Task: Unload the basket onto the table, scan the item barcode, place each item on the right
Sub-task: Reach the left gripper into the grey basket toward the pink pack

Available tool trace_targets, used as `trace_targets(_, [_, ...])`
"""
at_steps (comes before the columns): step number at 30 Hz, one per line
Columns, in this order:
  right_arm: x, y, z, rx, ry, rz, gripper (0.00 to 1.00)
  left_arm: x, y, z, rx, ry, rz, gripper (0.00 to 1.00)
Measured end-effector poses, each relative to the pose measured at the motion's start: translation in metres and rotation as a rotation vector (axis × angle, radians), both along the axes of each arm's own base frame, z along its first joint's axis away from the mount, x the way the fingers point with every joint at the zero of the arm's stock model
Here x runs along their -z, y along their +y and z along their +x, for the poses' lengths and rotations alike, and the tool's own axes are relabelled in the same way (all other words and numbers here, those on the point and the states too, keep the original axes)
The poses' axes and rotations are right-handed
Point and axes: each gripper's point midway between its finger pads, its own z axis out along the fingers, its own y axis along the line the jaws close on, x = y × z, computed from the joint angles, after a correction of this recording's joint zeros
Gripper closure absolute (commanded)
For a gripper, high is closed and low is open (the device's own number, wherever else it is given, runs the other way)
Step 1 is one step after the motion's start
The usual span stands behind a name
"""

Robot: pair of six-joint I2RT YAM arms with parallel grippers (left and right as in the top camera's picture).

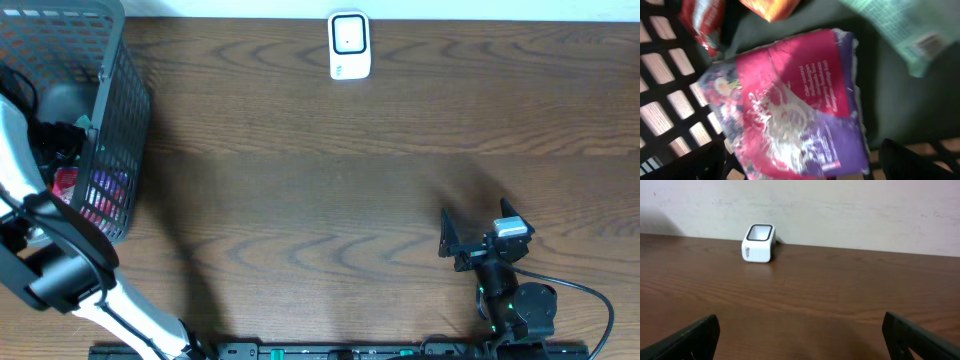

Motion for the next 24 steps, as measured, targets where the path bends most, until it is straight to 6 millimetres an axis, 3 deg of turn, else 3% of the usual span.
trace_targets(5, [0.000,0.000,0.000,0.000,0.000,0.000,0.01,0.029,-0.001,-0.001,-0.011,0.065,-0.042,0.01])
trace_targets(9, [0.000,0.000,0.000,0.000,0.000,0.000,0.01,0.046,-0.002,-0.002,-0.017,0.102,-0.064,0.14])
trace_targets(14, [0.000,0.000,0.000,0.000,0.000,0.000,0.01,0.055,-0.003,-0.005,-0.015,0.131,-0.068,0.19])
trace_targets(16, [0.000,0.000,0.000,0.000,0.000,0.000,0.01,0.057,-0.003,-0.007,-0.014,0.143,-0.061,0.35])
trace_targets(17, [0.000,0.000,0.000,0.000,0.000,0.000,0.01,0.057,-0.003,-0.007,-0.011,0.148,-0.059,0.53])
trace_targets(20, [0.000,0.000,0.000,0.000,0.000,0.000,0.01,0.059,-0.004,-0.011,-0.008,0.163,-0.060,0.88])
trace_targets(21, [0.000,0.000,0.000,0.000,0.000,0.000,0.01,0.059,-0.005,-0.011,-0.006,0.165,-0.058,0.92])
trace_targets(24, [0.000,0.000,0.000,0.000,0.000,0.000,0.01,0.058,-0.005,-0.012,-0.002,0.172,-0.054,0.93])
